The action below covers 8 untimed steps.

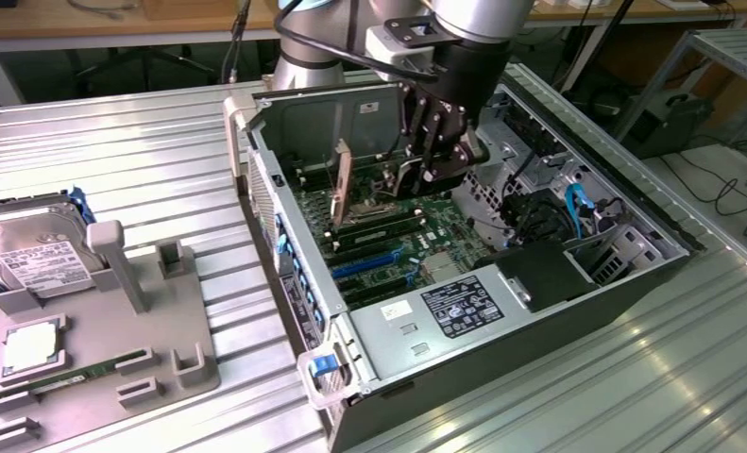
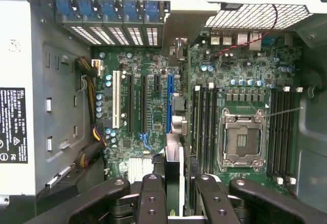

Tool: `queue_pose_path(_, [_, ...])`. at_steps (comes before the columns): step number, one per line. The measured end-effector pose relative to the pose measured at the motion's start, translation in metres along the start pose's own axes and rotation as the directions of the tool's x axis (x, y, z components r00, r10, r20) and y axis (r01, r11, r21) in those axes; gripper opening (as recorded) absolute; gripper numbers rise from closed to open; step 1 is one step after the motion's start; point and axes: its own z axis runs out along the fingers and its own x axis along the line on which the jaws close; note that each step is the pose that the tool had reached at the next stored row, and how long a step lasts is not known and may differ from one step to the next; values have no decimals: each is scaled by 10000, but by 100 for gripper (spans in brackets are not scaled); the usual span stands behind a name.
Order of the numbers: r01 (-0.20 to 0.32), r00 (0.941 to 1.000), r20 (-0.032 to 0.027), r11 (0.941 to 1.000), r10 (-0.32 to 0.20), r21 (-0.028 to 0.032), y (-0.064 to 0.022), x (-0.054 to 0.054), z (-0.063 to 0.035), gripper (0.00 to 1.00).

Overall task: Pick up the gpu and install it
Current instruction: 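Insert the gpu into the slot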

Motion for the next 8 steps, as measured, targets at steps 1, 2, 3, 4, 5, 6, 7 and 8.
queue_pose_path(1, [0,10000,0,10000,0,0,0,0,5,27])
queue_pose_path(2, [0,10000,0,10000,0,0,0,0,10,27])
queue_pose_path(3, [0,10000,0,10000,0,0,0,0,15,27])
queue_pose_path(4, [0,10000,0,10000,0,0,0,0,20,27])
queue_pose_path(5, [0,10000,0,10000,0,0,0,0,24,27])
queue_pose_path(6, [0,10000,0,10000,0,0,-1,1,30,27])
queue_pose_path(7, [0,10000,0,10000,0,0,-1,1,35,27])
queue_pose_path(8, [0,10000,1,10000,0,0,-1,1,41,27])
